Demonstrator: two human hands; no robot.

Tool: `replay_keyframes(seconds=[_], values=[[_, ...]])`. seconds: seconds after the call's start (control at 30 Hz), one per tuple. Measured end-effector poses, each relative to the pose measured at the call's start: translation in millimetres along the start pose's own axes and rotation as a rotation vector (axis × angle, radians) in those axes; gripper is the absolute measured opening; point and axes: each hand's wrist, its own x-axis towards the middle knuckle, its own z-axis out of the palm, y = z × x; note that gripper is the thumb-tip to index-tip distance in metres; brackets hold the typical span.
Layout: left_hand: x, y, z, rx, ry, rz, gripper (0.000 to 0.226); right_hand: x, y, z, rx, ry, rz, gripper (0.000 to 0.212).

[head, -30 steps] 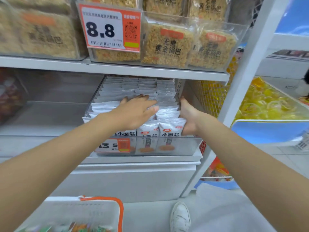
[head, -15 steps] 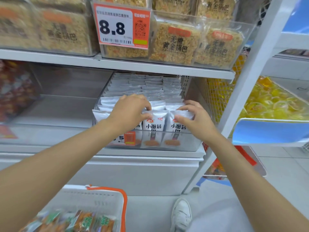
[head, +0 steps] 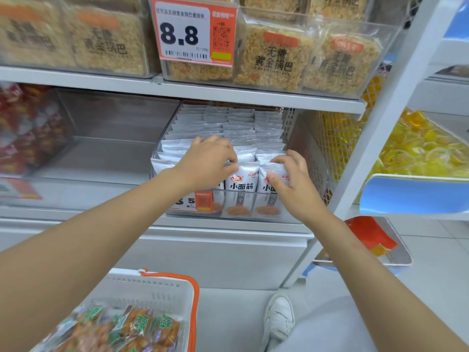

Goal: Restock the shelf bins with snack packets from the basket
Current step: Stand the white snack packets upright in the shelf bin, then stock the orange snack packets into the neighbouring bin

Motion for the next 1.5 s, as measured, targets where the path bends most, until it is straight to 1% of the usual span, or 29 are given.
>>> replay_keyframes(seconds=[0.13, 0.23, 0.3, 0.4, 0.47, 0.53, 0.6, 0.67, 0.73, 0.83, 0.9, 0.97, 1.07, 1.17, 1.23, 1.3, 1.4, 1.5], values=[[-0.7, -1.3, -7.1, -0.029, -0.093, -0.024, 0.022, -3.4, -1.2, 1.0, 0.028, 0.033, 0.01, 0.032], [-1.5, 0.3, -9.7, -0.047, -0.128, -0.035, 0.024, -5.3, -4.7, 4.7, 0.069, 0.086, 0.015, 0.042], [-3.3, 0.2, -8.9, -0.059, -0.123, -0.038, 0.026, -3.9, -7.0, 7.4, -0.005, 0.146, -0.006, 0.045], [-5.2, 2.1, -9.7, -0.061, -0.109, -0.037, 0.026, 0.7, -12.0, 10.2, -0.146, 0.264, -0.073, 0.042], [-8.6, 2.8, -10.9, -0.065, -0.073, -0.03, 0.028, 3.7, -15.8, 13.8, -0.204, 0.312, -0.135, 0.042], [-13.5, 1.8, -12.6, -0.048, 0.03, -0.016, 0.028, 7.8, -18.4, 19.3, -0.252, 0.371, -0.234, 0.036], [-20.8, -0.4, -16.5, -0.053, 0.177, -0.023, 0.021, 11.3, -23.1, 26.5, -0.257, 0.436, -0.325, 0.028], [-31.6, -0.3, -23.8, -0.061, 0.296, -0.05, 0.01, 12.4, -32.2, 33.1, -0.229, 0.488, -0.37, 0.022], [-47.2, 2.3, -31.9, -0.06, 0.338, -0.101, 0.006, 11.1, -43.1, 38.8, -0.205, 0.512, -0.418, 0.019], [-76.0, 4.2, -37.3, -0.086, 0.303, -0.268, 0.008, 4.3, -60.2, 48.5, -0.129, 0.469, -0.492, 0.016], [-100.2, -0.9, -36.9, -0.117, 0.275, -0.387, 0.011, -6.1, -71.6, 60.4, -0.073, 0.389, -0.525, 0.017], [-127.0, -11.4, -34.7, -0.081, 0.202, -0.493, 0.017, -19.9, -82.3, 79.0, -0.056, 0.251, -0.538, 0.018], [-170.3, -32.2, -27.9, -0.031, -0.007, -0.586, 0.023, -39.4, -96.3, 113.8, -0.094, 0.005, -0.548, 0.024], [-215.1, -54.1, -18.2, -0.082, -0.213, -0.625, 0.016, -56.2, -107.3, 153.5, -0.16, -0.284, -0.548, 0.022], [-244.0, -70.6, -9.9, -0.116, -0.316, -0.661, 0.017, -66.2, -112.3, 182.5, -0.229, -0.475, -0.548, 0.023], [-272.5, -85.8, 0.1, -0.145, -0.373, -0.714, 0.02, -75.1, -116.3, 214.6, -0.309, -0.663, -0.555, 0.026], [-309.6, -111.5, 18.1, -0.186, -0.423, -0.798, 0.029, -87.2, -122.0, 265.1, -0.443, -0.898, -0.572, 0.029], [-342.5, -141.9, 40.8, -0.246, -0.48, -0.867, 0.025, -98.4, -120.6, 316.3, -0.595, -1.09, -0.546, 0.029]])
